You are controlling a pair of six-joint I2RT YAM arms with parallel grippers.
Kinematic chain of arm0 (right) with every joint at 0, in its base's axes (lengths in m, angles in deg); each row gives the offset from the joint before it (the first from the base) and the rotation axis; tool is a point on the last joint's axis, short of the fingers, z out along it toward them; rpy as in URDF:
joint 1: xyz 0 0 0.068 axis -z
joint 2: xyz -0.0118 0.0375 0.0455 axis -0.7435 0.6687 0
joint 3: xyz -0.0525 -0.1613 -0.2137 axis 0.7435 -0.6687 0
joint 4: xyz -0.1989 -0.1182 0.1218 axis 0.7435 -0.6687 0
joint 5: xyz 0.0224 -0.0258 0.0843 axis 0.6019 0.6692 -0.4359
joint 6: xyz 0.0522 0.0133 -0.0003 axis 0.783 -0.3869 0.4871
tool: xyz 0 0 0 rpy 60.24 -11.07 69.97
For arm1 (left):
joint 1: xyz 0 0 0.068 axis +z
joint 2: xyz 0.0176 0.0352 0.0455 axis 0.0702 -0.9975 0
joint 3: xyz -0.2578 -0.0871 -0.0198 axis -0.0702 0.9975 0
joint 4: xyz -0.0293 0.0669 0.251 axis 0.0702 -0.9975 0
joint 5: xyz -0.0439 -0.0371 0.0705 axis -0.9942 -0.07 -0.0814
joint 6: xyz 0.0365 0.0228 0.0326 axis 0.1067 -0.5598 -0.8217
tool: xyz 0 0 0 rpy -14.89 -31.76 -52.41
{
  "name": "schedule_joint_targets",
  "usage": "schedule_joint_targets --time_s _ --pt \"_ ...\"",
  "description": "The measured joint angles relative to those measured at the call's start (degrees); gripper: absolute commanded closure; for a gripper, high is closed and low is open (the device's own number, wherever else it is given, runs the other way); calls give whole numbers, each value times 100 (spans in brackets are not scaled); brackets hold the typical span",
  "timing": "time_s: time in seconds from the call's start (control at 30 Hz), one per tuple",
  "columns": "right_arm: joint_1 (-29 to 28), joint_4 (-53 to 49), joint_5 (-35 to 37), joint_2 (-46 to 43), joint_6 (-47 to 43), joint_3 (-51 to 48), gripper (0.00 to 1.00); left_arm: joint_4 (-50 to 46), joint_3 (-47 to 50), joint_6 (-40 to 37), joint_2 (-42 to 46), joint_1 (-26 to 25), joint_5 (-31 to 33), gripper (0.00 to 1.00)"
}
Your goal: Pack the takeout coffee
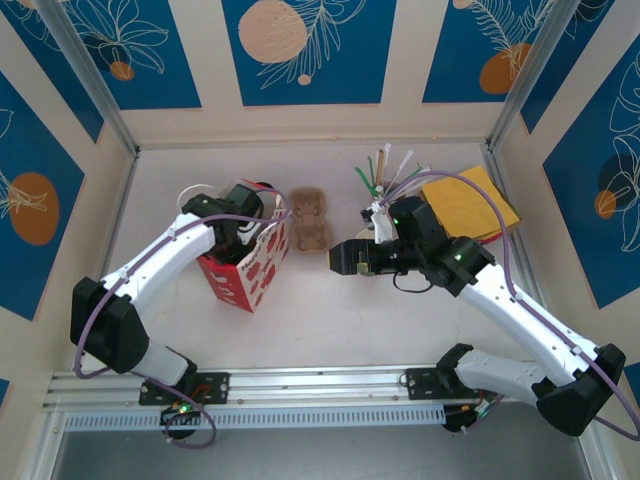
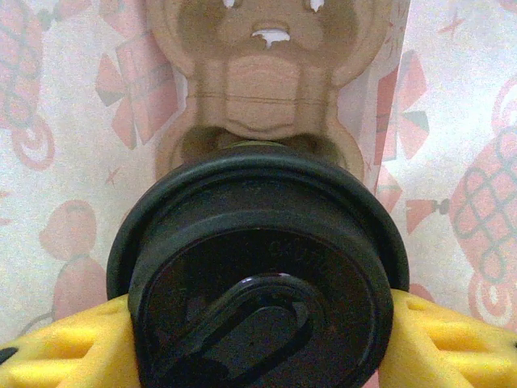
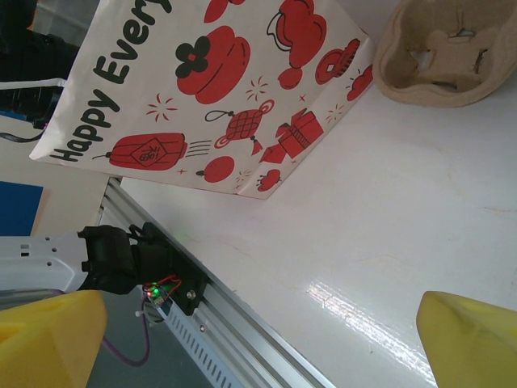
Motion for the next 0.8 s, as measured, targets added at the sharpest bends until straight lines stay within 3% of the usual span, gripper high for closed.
schedule_joint_targets --time_s 0.8 --pt "0 -2 0 48 -4 81 1 85 63 -26 -142 33 -15 43"
